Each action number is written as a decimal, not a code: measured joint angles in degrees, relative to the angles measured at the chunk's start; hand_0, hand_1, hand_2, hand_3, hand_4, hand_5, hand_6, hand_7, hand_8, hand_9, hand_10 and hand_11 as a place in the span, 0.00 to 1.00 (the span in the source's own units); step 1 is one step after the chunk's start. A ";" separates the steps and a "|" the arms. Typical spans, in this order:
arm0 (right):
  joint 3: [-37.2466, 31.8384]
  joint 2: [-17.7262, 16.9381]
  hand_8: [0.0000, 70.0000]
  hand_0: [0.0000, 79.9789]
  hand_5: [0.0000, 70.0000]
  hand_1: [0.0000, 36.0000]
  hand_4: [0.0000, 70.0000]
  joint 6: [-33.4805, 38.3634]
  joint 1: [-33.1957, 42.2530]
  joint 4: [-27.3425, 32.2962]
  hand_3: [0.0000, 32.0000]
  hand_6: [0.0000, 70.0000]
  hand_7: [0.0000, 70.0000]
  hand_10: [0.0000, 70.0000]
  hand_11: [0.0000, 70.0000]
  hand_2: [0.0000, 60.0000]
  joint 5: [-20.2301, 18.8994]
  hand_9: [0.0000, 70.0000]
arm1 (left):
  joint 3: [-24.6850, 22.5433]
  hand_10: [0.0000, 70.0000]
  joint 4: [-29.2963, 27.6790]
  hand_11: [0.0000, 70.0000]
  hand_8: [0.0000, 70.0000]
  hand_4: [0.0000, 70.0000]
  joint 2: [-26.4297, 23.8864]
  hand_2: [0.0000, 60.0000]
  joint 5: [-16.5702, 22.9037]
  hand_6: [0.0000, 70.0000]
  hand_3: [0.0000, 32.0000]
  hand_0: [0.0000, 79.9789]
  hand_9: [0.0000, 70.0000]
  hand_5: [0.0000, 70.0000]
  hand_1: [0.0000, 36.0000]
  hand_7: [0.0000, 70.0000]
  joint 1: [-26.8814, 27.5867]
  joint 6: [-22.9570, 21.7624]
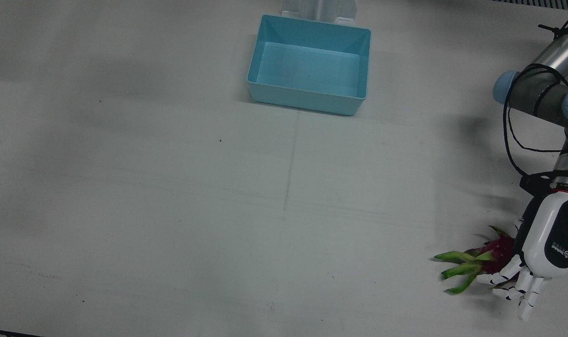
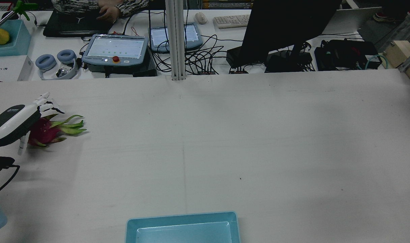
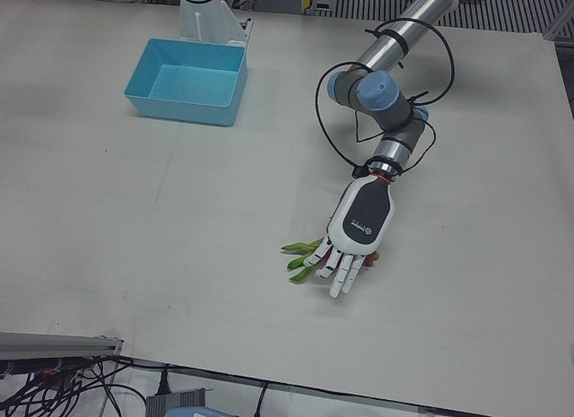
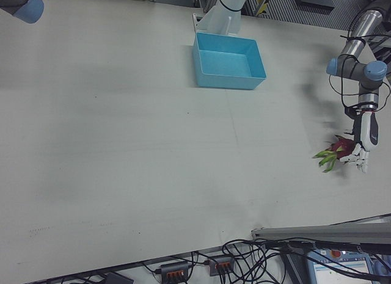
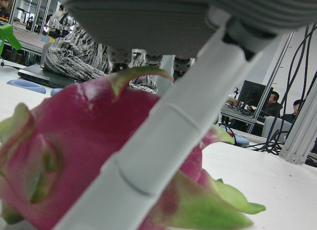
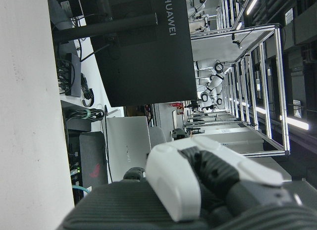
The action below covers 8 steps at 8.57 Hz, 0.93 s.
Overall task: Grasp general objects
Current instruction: 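Close the left hand's fingers around the pink dragon fruit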
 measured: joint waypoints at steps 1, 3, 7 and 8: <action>0.00 0.00 0.00 0.00 0.00 0.00 0.00 0.00 0.00 0.00 0.00 0.00 0.00 0.00 0.00 0.00 -0.02 0.00 | 0.75 0.00 -0.26 0.00 0.00 0.05 -0.31 1.00 -0.14 0.00 0.24 1.00 0.11 0.35 1.00 0.65 0.07 0.05; 0.00 0.00 0.00 0.00 0.00 0.00 0.00 0.00 0.00 0.00 0.00 0.00 0.00 0.00 0.00 0.00 0.00 0.00 | 2.05 0.00 -0.72 0.00 0.00 0.06 -0.52 1.00 -0.78 0.00 0.18 1.00 0.11 0.44 1.00 0.67 0.27 0.64; 0.00 0.00 0.00 0.00 0.00 0.00 0.00 0.00 0.00 0.00 0.00 0.00 0.00 0.00 0.00 0.00 -0.01 0.00 | 3.30 0.00 -0.44 0.00 0.00 0.06 -1.81 1.00 -1.24 0.03 0.00 1.00 0.16 1.00 1.00 0.89 1.68 1.55; 0.00 0.00 0.00 0.00 0.00 0.00 0.00 0.00 0.00 0.00 0.00 0.00 0.00 0.00 0.00 0.00 -0.02 0.00 | 3.87 0.00 -0.28 0.01 0.02 0.12 -2.32 1.00 -1.26 0.15 0.00 1.00 0.20 1.00 1.00 1.00 1.73 1.63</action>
